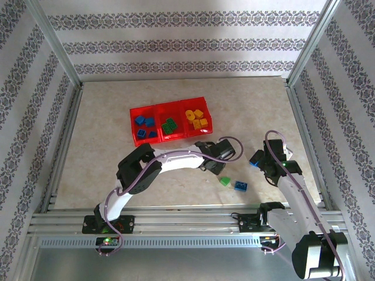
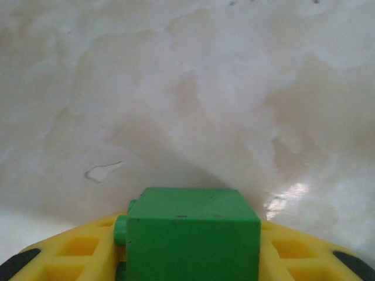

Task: Sort the legos into containers by color
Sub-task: Pick up the lego from the middle-left of the table, then place the lego in the container.

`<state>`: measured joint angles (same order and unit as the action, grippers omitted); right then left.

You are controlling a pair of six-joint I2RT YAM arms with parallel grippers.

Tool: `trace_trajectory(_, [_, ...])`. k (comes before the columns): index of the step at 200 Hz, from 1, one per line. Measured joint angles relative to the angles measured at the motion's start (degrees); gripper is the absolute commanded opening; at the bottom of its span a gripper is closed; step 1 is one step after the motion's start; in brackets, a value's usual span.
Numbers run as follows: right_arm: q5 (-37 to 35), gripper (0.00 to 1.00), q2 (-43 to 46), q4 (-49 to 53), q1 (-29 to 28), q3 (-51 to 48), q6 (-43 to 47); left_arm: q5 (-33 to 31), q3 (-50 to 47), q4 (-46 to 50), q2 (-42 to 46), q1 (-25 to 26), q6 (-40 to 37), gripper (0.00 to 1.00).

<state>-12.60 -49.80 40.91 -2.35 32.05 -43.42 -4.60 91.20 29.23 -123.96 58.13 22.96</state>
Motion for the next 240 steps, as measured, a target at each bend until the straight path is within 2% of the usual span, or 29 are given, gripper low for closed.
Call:
trace_trajectory(56, [0.04, 0.98, -0.44, -0.15, 0.0, 0.0, -0.28, -3.89, -6.62, -0.94, 9.64, -5.18, 0.2, 0.39])
trace_trajectory(111, [0.07, 0.98, 2.08, -0.81, 0.0, 0.0, 0.33, -9.03, -8.83, -2.23, 16.98, -14.05, -0.5, 0.39])
trace_trajectory(187, [1.14, 0.98, -0.31, -1.33, 0.0, 0.0, 0.31, -10.45, -6.27, -3.15, 16.31, -25.4, -4.15, 0.39])
trace_trajectory(240, [2.29, 0.98, -0.85, -2.16, 0.0, 0.0, 0.52, -8.13, 0.04, -4.15, 9.6, -29.0, -4.76, 0.4])
